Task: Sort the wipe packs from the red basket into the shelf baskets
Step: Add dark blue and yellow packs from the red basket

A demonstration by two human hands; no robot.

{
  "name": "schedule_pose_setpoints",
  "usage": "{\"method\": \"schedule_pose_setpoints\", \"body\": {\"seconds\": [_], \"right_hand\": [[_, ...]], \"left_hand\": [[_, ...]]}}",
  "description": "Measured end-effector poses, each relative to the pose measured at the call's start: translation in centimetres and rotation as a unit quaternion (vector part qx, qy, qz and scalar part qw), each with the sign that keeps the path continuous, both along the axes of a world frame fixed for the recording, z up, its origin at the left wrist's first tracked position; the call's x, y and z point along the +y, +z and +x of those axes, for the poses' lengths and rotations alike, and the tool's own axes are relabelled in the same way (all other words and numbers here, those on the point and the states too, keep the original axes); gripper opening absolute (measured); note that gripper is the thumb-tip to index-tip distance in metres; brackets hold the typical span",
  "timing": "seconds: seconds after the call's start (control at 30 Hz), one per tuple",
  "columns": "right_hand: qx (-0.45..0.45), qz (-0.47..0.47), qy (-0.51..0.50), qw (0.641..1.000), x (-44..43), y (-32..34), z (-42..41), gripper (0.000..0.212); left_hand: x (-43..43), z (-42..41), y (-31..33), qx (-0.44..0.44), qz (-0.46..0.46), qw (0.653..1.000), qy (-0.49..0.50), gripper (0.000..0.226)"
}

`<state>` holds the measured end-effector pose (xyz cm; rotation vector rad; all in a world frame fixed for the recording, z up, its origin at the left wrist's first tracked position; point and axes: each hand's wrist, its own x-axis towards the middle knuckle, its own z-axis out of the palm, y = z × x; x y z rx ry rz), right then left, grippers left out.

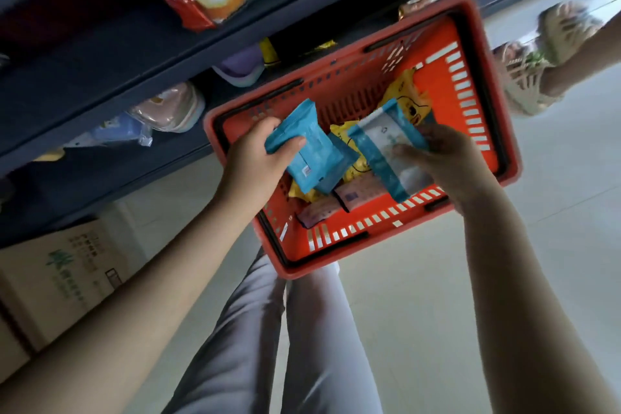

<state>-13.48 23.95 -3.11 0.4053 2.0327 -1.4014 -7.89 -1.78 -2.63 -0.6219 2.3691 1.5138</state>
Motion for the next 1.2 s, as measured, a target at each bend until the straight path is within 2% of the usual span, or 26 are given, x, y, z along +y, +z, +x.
{"method": "schedule_pose_setpoints", "body": {"seconds": [0.07, 0.13, 0.2, 0.3, 0.43, 0.7, 1.0, 1.1, 1.2], "right_hand": [[0.007, -0.099, -0.105, 0.990, -0.6, 6.7, 0.5, 0.024], [0.002, -0.178, -0.140, 0.974, -1.9, 13.6, 1.2, 0.027], [-0.001, -0.232, -0.142, 0.962, -3.5, 20.0, 1.9, 0.031], [0.035, -0.263, -0.116, 0.957, -6.8, 28.3, 3.3, 0.043], [0.068, -0.286, -0.068, 0.953, -10.9, 34.4, 4.7, 0.027], [0.115, -0.294, -0.005, 0.949, -22.6, 42.7, 5.1, 0.024], [0.159, -0.354, -0.023, 0.921, -33.5, 46.0, 4.3, 0.024], [0.203, -0.334, -0.064, 0.918, -34.8, 47.3, 2.4, 0.020], [0.254, -0.287, -0.097, 0.919, -36.0, 48.3, -1.3, 0.022]], "left_hand": [[-0.5, 0.4, 5.8, 0.023, 0.071, 0.995, 0.062, 0.010], [-0.8, 0.8, 12.2, 0.036, 0.153, 0.980, 0.126, 0.006], [-1.2, 1.6, 18.2, 0.050, 0.195, 0.966, 0.161, 0.003], [-3.0, 3.5, 26.0, 0.087, 0.229, 0.949, 0.200, 0.002], [-6.7, 6.1, 32.1, 0.113, 0.255, 0.938, 0.207, 0.011], [-18.4, 10.2, 41.2, 0.188, 0.296, 0.914, 0.201, 0.030], [-29.8, 9.5, 46.2, 0.222, 0.336, 0.864, 0.303, 0.008], [-31.6, 7.5, 47.0, 0.211, 0.319, 0.855, 0.351, 0.009], [-33.0, 4.7, 47.3, 0.226, 0.302, 0.854, 0.358, 0.013]]}}
